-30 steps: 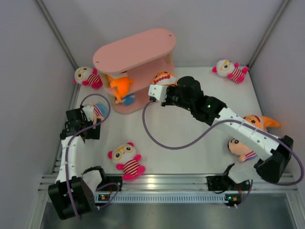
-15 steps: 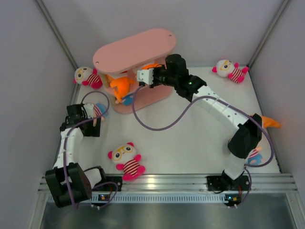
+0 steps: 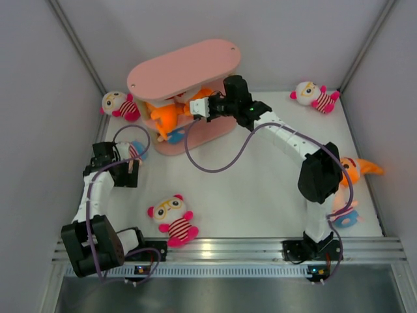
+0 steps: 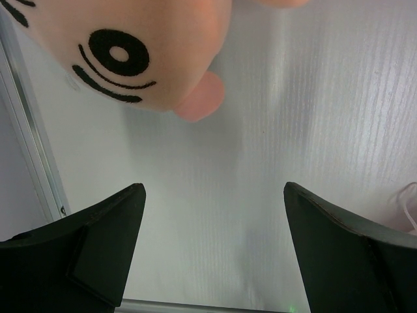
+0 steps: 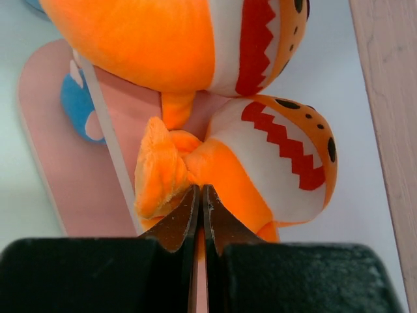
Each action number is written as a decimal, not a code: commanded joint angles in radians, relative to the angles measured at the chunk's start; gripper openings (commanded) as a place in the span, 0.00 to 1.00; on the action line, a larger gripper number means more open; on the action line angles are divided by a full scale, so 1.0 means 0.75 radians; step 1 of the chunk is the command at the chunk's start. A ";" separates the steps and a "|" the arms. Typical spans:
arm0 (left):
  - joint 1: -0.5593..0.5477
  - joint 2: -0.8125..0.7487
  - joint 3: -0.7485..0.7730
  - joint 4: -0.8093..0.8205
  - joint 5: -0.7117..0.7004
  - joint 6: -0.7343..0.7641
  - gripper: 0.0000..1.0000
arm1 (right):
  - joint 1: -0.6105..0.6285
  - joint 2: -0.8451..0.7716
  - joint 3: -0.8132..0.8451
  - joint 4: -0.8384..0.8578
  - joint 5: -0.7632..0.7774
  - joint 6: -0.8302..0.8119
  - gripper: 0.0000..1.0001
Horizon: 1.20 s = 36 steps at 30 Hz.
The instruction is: Place and organize the stuffed toys onto the shelf
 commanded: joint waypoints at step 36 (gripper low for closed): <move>0.000 -0.066 0.011 -0.006 -0.002 0.003 0.94 | -0.397 -0.639 -0.688 -0.385 1.094 2.134 0.99</move>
